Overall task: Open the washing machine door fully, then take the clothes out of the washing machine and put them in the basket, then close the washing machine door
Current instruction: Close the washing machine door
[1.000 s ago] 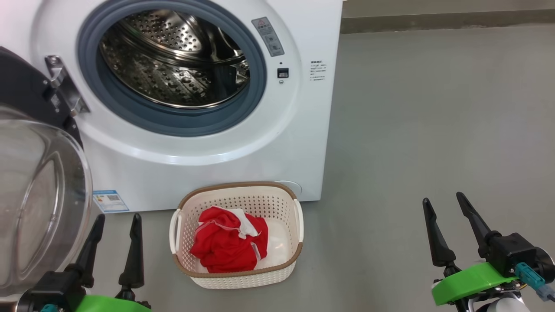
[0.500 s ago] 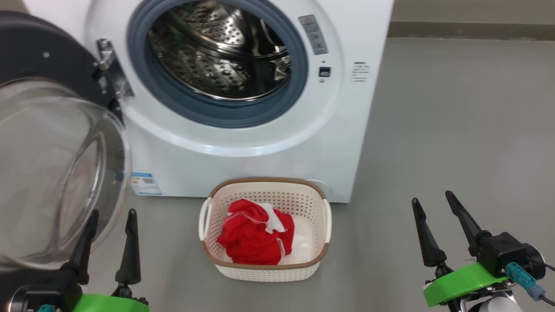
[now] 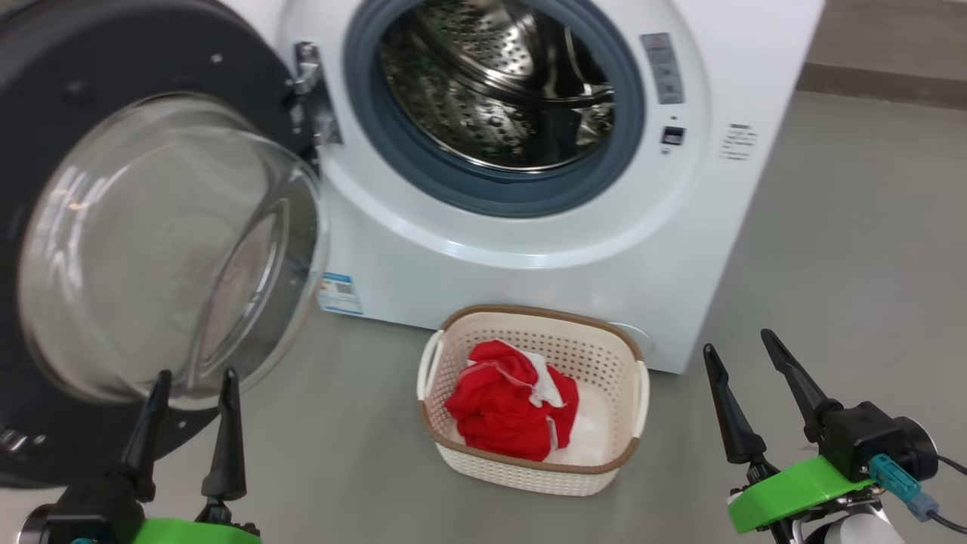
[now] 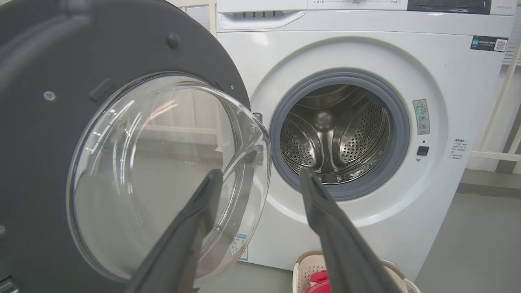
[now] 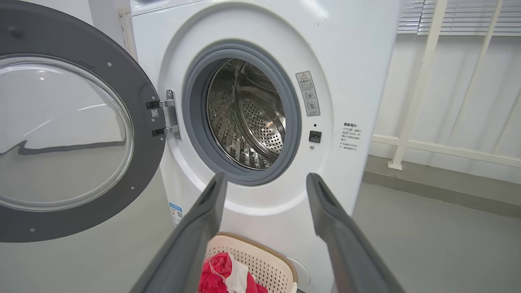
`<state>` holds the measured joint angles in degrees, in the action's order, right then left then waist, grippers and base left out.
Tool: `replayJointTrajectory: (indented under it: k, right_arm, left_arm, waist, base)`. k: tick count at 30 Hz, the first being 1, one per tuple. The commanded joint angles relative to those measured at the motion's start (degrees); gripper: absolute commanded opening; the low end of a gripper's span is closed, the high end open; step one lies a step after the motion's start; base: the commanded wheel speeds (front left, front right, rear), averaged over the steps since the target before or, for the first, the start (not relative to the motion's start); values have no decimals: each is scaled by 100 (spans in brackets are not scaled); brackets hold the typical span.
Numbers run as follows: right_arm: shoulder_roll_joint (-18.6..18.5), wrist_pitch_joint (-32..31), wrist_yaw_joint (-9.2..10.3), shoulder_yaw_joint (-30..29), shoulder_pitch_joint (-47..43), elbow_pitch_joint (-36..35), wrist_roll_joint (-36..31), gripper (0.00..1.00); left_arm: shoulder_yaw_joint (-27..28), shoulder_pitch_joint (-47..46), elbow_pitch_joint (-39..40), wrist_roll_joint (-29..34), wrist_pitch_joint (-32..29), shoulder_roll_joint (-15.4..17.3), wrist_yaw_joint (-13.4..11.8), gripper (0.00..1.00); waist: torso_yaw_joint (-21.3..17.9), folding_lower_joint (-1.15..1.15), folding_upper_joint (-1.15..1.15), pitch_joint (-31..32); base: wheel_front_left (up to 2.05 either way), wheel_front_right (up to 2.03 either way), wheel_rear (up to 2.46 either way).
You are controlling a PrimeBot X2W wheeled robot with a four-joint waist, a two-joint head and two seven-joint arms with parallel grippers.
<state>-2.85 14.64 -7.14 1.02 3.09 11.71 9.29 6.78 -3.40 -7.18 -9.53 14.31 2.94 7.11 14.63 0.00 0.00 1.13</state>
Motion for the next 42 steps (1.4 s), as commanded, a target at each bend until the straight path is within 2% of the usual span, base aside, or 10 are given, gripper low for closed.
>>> replayJointTrajectory:
  k: [1, 10, 18, 41, 42]
  right_arm:
    - [-48, 36, -35, 168, 269, -166, 13, 100]
    - [-46, 36, -35, 170, 351, -199, 19, 100]
    - [-40, 36, -35, 215, 427, -217, 15, 100]
    - [-39, 36, -35, 241, 465, -166, 14, 100]
    - [-41, 36, -35, 241, 464, -165, 15, 100]
  left_arm:
    - [218, -49, 170, 87, 69, 65, -18, 100]
    - [295, -45, 75, 145, 69, 58, -55, 100]
    - [344, -37, 20, 160, 69, 57, -66, 100]
    - [386, -81, 21, 232, 69, 35, -163, 100]
    - [389, -78, 36, 242, 69, 35, -165, 72]
  waist:
    - [270, 0, 0, 52]
    - [791, 0, 0, 58]
    - [1104, 0, 0, 60]
    - [1163, 0, 0, 0]
    - [1159, 0, 0, 0]
  base:
    - [0, 0, 0]
    - [0, 0, 0]
    - [0, 0, 0]
    - [0, 0, 0]
    - [0, 0, 0]
